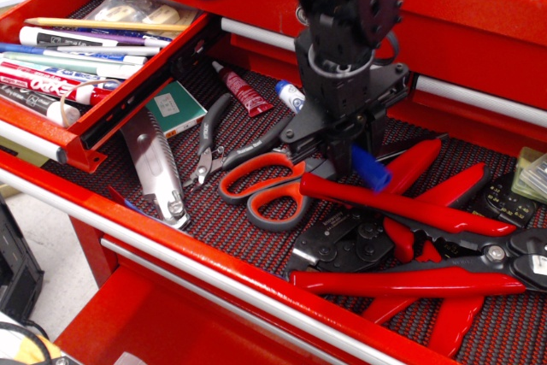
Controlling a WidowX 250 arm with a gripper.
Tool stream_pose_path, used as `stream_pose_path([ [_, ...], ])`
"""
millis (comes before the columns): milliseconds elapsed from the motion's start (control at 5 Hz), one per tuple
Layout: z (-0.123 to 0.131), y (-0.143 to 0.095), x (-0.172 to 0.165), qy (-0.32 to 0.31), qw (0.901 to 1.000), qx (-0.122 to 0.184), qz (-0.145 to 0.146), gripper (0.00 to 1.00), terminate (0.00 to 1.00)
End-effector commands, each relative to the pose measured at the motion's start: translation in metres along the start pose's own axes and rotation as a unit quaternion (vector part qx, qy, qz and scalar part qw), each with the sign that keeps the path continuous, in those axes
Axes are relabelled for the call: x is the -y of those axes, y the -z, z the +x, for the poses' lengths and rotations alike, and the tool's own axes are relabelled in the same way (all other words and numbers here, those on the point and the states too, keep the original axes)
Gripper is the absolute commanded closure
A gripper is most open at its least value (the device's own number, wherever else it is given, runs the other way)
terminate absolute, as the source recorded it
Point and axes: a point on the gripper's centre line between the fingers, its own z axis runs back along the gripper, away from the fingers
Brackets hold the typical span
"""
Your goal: Pick up blue pen and put into drawer
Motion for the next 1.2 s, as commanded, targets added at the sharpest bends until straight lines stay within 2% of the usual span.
stream_pose_path([
  [0, 0.03, -0.082, -0.019, -0.062, 0.9937, 0.026, 0.09, 1.0, 0.0],
  [400, 0.103, -0.12, -0.075, -0.029, 0.9898, 0.054, 0.129, 1.0, 0.0],
  [600, 0.149, -0.131, -0.098, 0.041, 0.9898, 0.005, 0.136, 1.0, 0.0],
  [800, 0.178, -0.137, -0.104, 0.123, 0.9833, -0.023, 0.132, 0.0, 0.0],
  [1000, 0.178, -0.137, -0.104, 0.123, 0.9833, -0.023, 0.132, 0.0, 0.0],
])
